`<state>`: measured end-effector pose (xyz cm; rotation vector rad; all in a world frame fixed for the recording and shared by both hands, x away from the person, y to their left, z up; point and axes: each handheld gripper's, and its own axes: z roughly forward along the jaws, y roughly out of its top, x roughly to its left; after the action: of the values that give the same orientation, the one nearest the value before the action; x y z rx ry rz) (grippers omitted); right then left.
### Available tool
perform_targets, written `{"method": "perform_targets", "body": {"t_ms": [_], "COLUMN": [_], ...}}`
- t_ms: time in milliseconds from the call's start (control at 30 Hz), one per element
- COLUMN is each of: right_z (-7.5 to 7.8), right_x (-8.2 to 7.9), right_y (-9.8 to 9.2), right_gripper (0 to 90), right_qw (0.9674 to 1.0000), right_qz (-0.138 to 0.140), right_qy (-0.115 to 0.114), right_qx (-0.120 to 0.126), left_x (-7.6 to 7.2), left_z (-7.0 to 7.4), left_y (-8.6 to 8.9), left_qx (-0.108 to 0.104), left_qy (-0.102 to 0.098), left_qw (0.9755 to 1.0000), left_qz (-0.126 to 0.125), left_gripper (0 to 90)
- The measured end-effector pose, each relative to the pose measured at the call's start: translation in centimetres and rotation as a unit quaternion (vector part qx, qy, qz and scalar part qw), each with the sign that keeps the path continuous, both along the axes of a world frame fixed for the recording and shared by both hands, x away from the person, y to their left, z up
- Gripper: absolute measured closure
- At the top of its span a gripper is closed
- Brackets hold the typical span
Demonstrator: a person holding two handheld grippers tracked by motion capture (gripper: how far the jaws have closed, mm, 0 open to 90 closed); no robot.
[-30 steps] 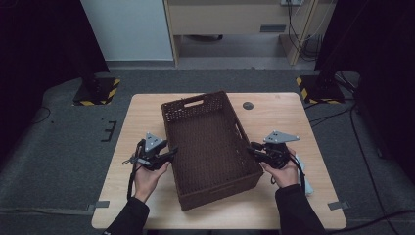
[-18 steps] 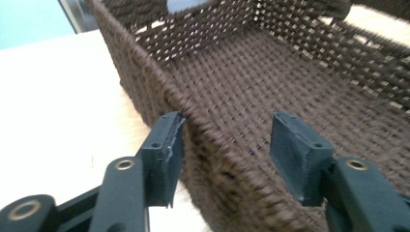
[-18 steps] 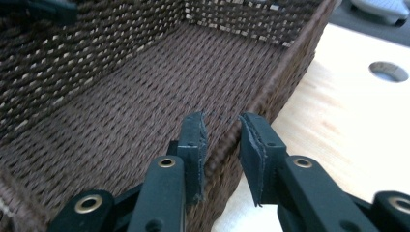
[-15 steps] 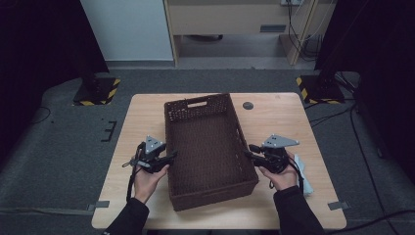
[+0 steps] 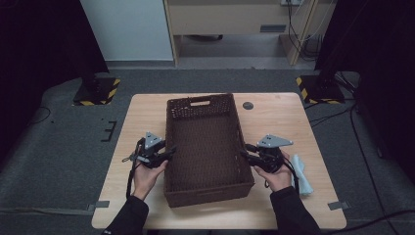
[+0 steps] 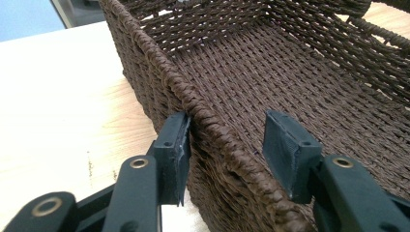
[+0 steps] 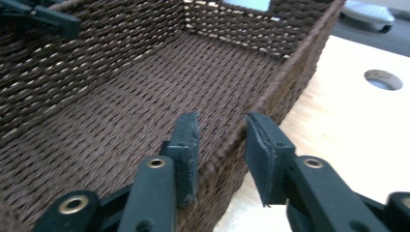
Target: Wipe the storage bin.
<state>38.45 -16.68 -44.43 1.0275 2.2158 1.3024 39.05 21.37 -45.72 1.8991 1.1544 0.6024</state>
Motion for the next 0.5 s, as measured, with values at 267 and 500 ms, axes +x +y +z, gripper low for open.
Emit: {"method": "perform_targets", "body": {"t_ms": [267,500], "right_z": [-0.2,0.1], "right_x": [-0.3,-1.4], "right_y": [0.4,0.4], "right_gripper": [65.7,64.0], "right_qw": [1.0,0.9999], "right_qz": [-0.005,0.002], "right_qy": [0.004,0.009], "right_qx": [-0.001,-0.005], "left_x": [-0.2,-0.2], "left_z": [0.1,0.2], "left_y": [-0.1,0.2], "left_qx": [0.008,0.008], "left_qy": [0.001,0.003], "left_qw": [1.0,0.9999], "left_qz": [0.001,-0.007], "left_gripper": [54.4,56.0]}}
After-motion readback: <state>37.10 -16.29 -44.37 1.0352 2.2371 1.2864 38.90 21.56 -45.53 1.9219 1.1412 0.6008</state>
